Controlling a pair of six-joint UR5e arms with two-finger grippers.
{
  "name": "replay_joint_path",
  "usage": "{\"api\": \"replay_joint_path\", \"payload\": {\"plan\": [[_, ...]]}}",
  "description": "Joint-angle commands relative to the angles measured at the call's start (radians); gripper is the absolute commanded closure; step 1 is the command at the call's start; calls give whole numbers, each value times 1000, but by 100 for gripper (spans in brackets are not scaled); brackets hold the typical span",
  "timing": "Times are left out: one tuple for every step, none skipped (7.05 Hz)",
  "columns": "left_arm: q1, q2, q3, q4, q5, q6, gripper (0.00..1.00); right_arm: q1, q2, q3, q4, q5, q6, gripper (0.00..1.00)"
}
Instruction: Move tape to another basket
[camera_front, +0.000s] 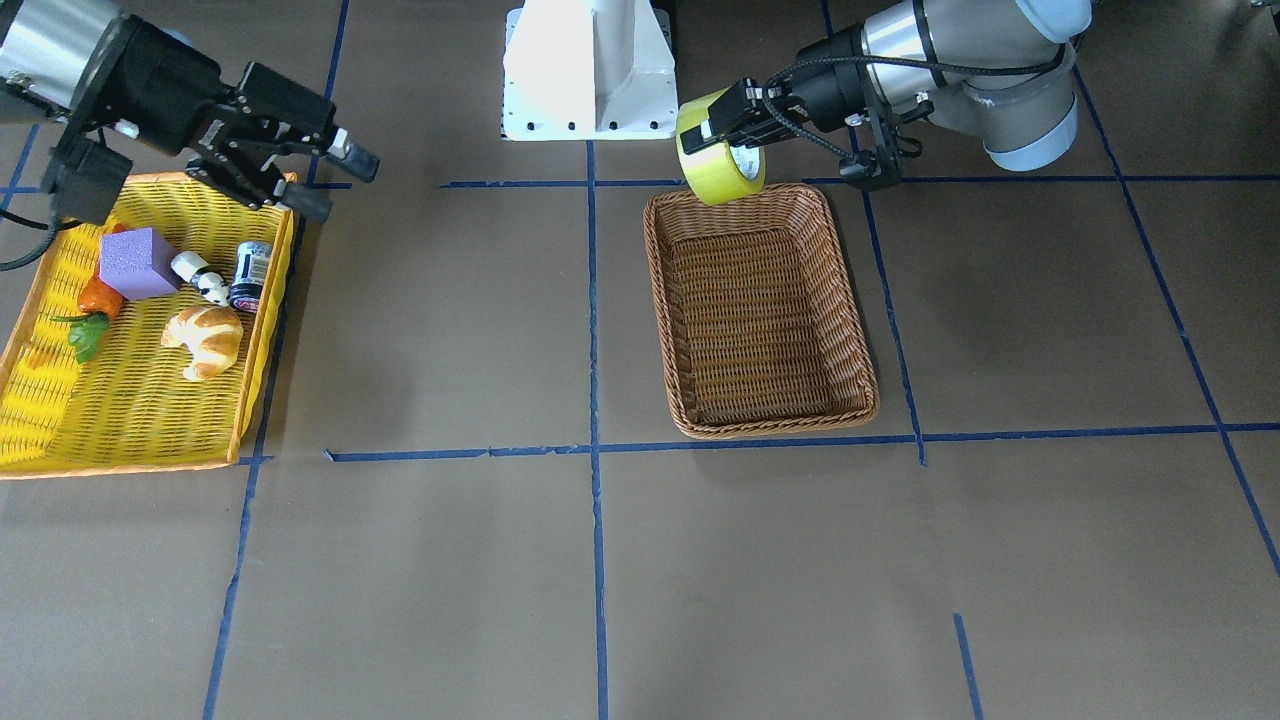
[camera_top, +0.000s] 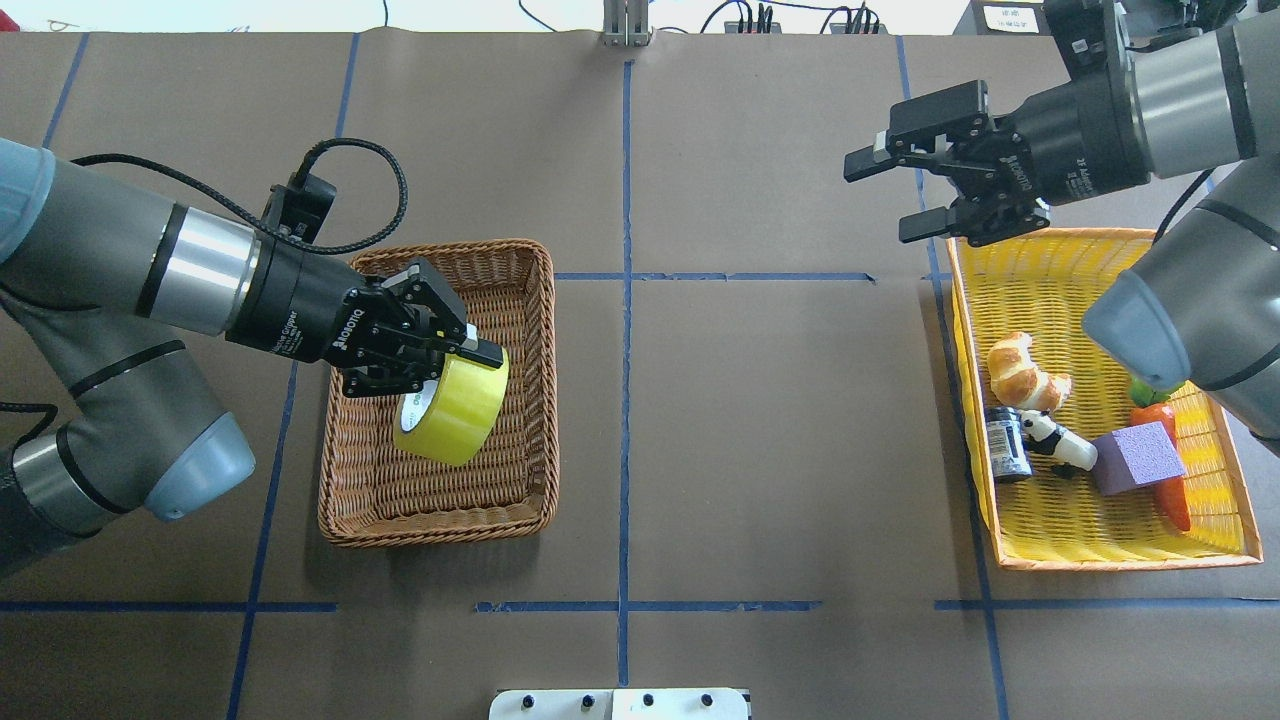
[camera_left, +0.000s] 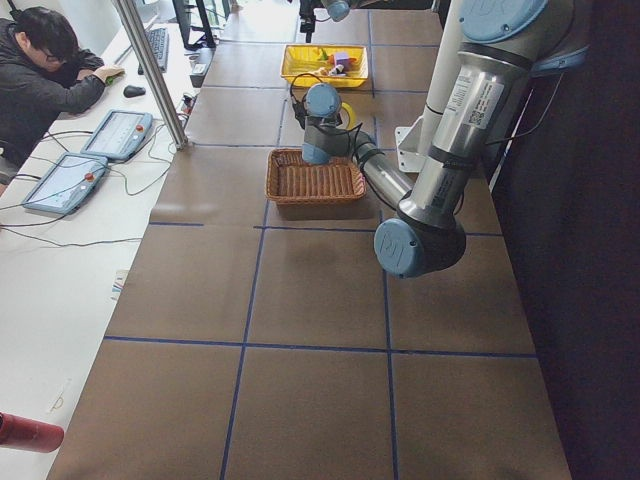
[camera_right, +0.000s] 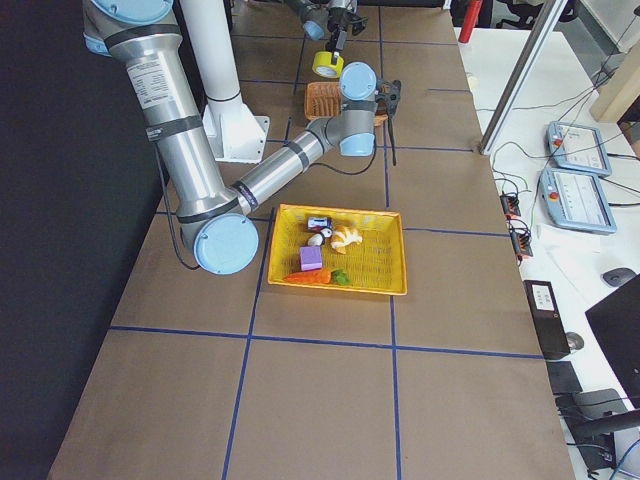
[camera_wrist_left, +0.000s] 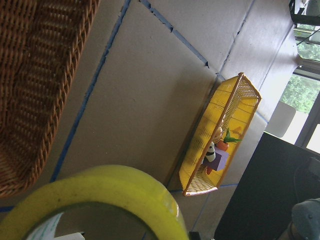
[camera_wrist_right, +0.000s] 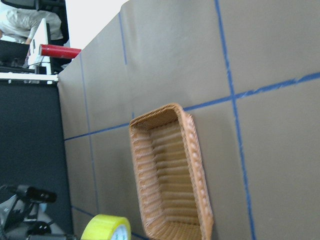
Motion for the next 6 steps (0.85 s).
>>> {"api": "replay_joint_path", "payload": {"plan": [[9,-3,-7,234,-1,203,100,88,-53,2,-256,1,-372,0],[9,-6,-5,328,5,296,100,108,-81,2,-344,-5,-515,0],[9,-10,0,432,10,408,100,138,-101,0,-437,-11,-676,0],[11,-10,4,497,67,484,100,184,-130,0,-505,-8,-789,0],[36,-12,12,575,136,575,100,215,-145,-2,-565,-10,-911,0],[73,-15,12,659,225,668,100,253,-149,0,-652,-10,-1048,0]]}}
